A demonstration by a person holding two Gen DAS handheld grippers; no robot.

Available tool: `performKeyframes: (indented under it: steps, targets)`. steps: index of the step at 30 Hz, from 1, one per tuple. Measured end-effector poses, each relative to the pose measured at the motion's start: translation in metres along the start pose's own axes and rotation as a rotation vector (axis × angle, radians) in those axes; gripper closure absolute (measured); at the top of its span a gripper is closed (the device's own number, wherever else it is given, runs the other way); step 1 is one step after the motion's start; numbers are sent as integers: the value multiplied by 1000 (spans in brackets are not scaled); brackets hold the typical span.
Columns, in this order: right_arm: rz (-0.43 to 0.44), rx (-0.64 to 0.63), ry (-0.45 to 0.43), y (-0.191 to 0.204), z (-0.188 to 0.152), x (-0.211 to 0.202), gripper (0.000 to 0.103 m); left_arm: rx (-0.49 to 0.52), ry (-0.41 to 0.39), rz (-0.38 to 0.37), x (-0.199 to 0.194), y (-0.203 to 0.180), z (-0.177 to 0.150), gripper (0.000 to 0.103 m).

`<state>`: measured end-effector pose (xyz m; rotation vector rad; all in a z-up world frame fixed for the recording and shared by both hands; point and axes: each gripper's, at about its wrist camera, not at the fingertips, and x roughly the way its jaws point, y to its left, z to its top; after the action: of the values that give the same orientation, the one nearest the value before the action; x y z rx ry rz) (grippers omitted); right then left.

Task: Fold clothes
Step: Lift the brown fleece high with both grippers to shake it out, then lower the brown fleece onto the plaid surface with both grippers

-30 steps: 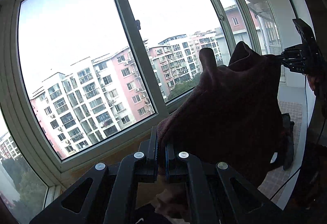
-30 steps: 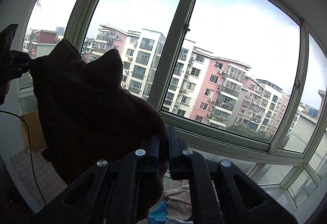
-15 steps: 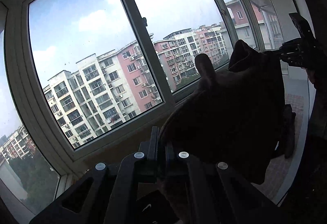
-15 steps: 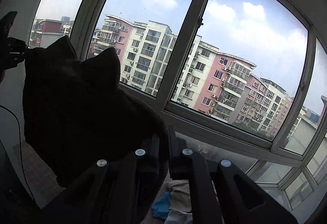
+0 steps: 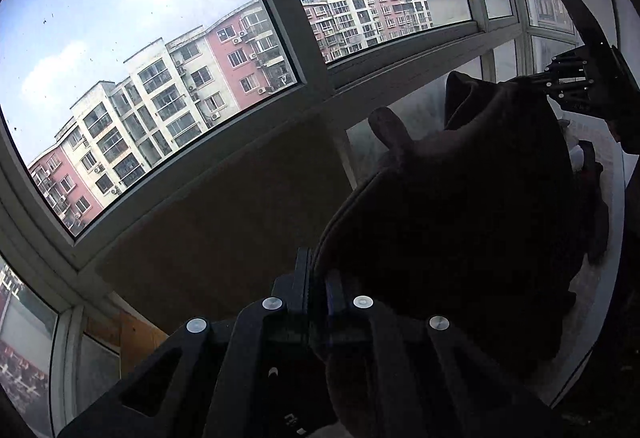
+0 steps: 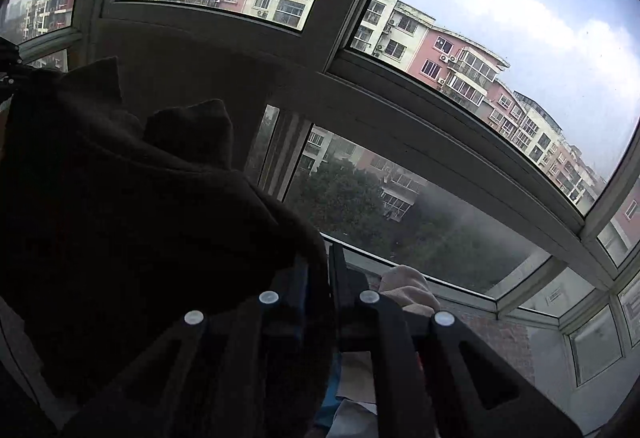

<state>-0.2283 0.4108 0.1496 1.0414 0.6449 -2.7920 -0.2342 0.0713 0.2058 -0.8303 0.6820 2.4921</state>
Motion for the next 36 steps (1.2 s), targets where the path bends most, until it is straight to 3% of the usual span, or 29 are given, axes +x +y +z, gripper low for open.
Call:
performKeyframes:
  steps: [3,5,7,8,10,13,15,19,25,29,31,36]
  targets:
    - [41,34,226,17,-37,125,81,-85,184,-65,126,-9,-28,91]
    - [52,59,299,20,-70,160,81,-121,284,-62,184,-11,-51,94]
    - [52,88,313,11,-101,162,80,-137,315,-32,200,-7,-74,93]
    - [67,112,326,2,-116,158,78,-164,326,-52,199,-4,-86,94]
    - [112,162,357,-12,-147,152,52,-178,359,-116,191,-7,-114,84]
    - [108,194,435,-23,-195,142,50,-191,428,-165,183,-20,-159,73]
    - [89,208,487,-22,-228,133,50,-208,488,-171,183,-26,-189,73]
    - [142,337,548,-22,-288,101,50,-272,584,-157,161,-38,-256,74]
    - [210,494,591,0,-337,66,50,-366,682,-183,119,-68,-325,63]
    - [248,528,589,16,-341,68,50,-409,680,-187,123,-79,-332,68]
    - [273,561,578,19,-340,70,50,-389,664,-194,124,-86,-328,85]
    - [291,581,575,29,-338,74,48,-365,627,-197,116,-91,-318,98]
